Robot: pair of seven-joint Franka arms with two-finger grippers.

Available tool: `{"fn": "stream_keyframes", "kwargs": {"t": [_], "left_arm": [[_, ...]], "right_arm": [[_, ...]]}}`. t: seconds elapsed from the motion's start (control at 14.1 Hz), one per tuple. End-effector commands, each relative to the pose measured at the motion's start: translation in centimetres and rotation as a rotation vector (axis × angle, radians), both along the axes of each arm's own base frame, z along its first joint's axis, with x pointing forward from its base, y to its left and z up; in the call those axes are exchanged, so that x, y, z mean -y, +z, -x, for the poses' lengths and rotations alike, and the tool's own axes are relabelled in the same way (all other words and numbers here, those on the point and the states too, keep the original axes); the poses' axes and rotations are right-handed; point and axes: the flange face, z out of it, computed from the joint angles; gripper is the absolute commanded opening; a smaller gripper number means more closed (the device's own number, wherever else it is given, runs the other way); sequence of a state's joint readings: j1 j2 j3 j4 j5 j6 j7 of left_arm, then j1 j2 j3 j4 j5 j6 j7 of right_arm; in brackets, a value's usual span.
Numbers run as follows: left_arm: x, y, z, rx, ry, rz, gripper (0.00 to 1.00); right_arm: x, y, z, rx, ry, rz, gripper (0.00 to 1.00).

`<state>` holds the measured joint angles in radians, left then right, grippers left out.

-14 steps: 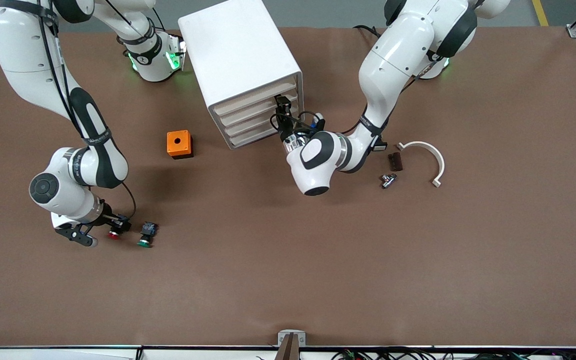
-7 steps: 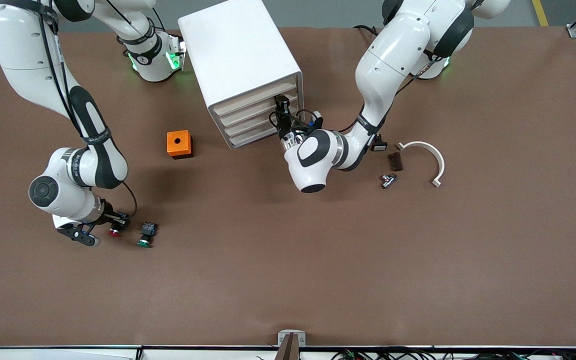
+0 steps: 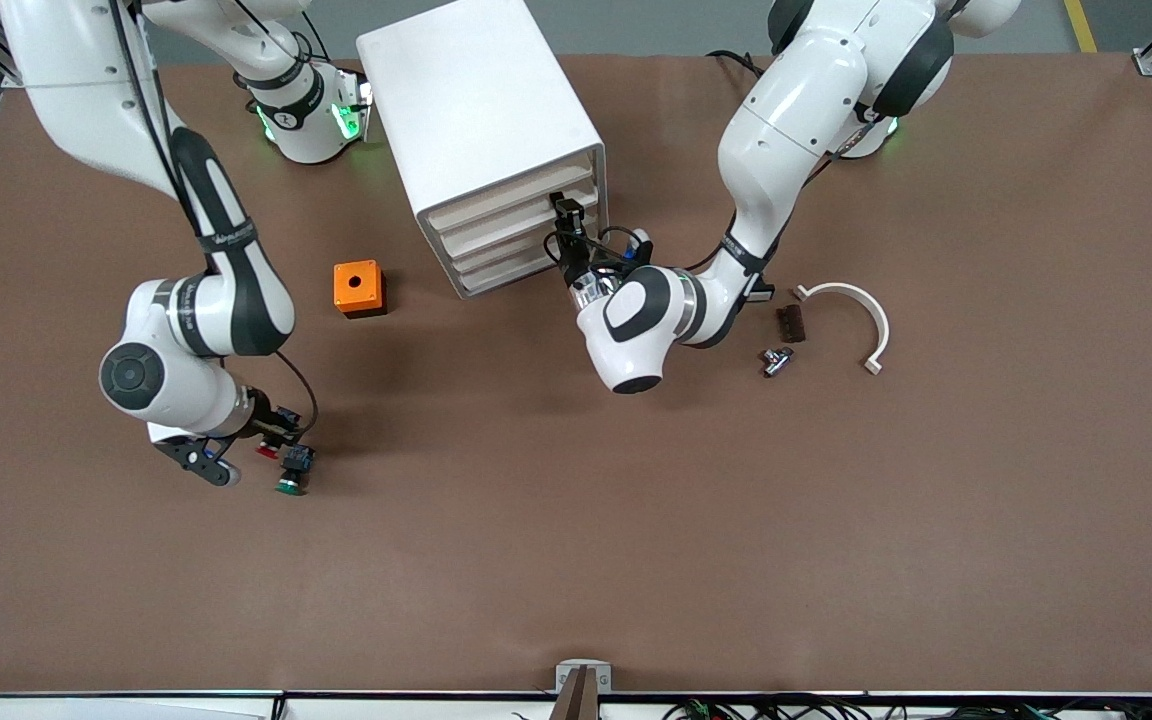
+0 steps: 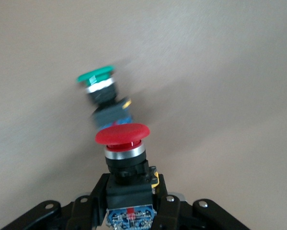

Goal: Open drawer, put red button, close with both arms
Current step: 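Carry the red button over the open drawer with the right gripper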

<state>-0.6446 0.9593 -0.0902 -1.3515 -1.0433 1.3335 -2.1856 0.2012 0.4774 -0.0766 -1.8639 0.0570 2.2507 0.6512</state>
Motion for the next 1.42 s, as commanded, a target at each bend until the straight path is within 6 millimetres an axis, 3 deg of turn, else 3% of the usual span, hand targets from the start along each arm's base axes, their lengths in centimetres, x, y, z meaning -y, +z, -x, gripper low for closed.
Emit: {"fn": "stream_keyframes", "kwargs": {"t": [0.0, 0.28, 0.71, 1.13, 1.28, 1.35], "left_arm": [[-1.6, -0.5, -1.9, 0.002, 0.036, -0.019, 0.12], [-4.5, -1.2, -4.9, 0.007, 0.106, -0.030, 0.12], [-8.7, -1.1, -9.3, 0.023, 0.217, -0.029, 0.15], [-10.8, -1.0, -11.5, 0.041, 0.278, -0.026, 0.21], [-10.8, -0.9, -11.7, 0.048, 0.284, -0.022, 0.37], [-10.9, -0.6, -11.8, 0.066, 0.280, 0.015, 0.53]], "right_arm": [[-4.5, 3.7, 2.0, -0.002, -0.110, -0.037, 0.00], [-14.3, 7.7, 5.5, 0.021, -0.249, -0.071, 0.00], [-28.8, 10.1, 13.0, 0.029, -0.382, -0.073, 0.00], [-36.2, 10.4, 19.2, 0.022, -0.383, -0.071, 0.00], [-37.7, 10.6, 20.7, 0.021, -0.380, -0.072, 0.00], [-38.7, 10.9, 21.5, 0.021, -0.381, -0.075, 0.00]]}}
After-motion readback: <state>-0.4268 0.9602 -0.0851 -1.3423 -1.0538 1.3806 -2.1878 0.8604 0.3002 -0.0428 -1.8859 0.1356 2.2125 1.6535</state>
